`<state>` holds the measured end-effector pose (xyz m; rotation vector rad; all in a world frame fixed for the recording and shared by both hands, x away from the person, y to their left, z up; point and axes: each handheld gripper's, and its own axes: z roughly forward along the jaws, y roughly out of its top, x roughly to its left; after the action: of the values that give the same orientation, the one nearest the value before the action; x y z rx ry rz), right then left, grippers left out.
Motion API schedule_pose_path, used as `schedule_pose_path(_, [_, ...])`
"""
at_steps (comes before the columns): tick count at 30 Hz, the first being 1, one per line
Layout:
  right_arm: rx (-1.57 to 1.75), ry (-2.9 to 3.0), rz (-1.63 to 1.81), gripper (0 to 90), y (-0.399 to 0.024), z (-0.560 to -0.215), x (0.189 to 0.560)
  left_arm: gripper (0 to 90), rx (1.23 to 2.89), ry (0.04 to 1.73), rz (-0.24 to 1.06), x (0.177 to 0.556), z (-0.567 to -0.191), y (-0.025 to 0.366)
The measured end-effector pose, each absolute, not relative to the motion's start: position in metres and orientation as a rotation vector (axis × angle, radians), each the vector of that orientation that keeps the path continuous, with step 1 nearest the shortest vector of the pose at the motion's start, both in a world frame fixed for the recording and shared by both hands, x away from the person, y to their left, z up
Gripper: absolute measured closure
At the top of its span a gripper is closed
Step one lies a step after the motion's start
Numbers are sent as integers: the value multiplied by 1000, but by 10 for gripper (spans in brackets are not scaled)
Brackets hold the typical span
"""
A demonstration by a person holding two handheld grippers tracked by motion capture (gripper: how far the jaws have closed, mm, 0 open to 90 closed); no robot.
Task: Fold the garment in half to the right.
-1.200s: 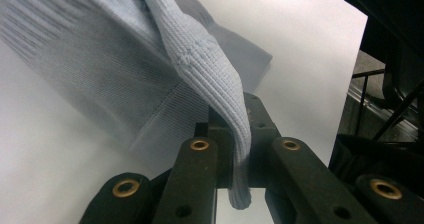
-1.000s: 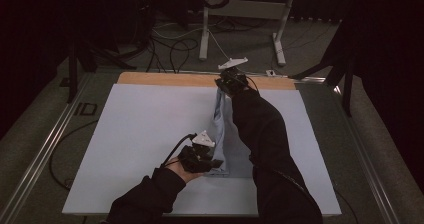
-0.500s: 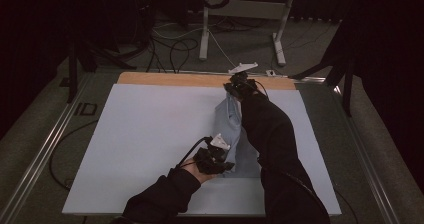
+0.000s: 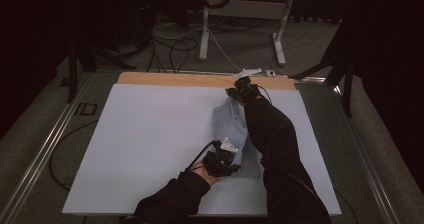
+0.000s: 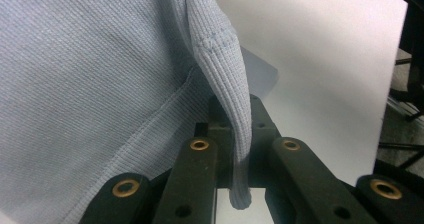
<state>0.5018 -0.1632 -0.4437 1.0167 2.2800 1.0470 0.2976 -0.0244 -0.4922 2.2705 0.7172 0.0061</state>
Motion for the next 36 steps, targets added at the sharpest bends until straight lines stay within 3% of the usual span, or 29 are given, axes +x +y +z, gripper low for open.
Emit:
schedule_pose_path(20, [1032, 2345, 1092, 861, -165, -482, 520, 860, 2253, 784, 51, 301, -508, -38])
schedule_pose_path(25, [1067, 2349, 1088, 741, -171, -481, 522, 860, 2259, 784, 54, 302, -511, -41])
schedule_pose_path(27, [1071, 2353, 1086, 639, -177, -477, 520, 860, 2258, 789, 52, 302, -512, -42])
schedule_pose_path(30, [1076, 2369, 1096, 566, -182, -473, 518, 860, 2266, 784, 58, 302, -513, -43])
schedule_pose_path(34, [1113, 2435, 1057, 597, -186, -474, 517, 860, 2266, 789, 62, 302, -513, -44])
schedule_pose_path(36, [1110, 2448, 998, 678, -185, -474, 516, 860, 2267, 789, 65, 301, -513, -45])
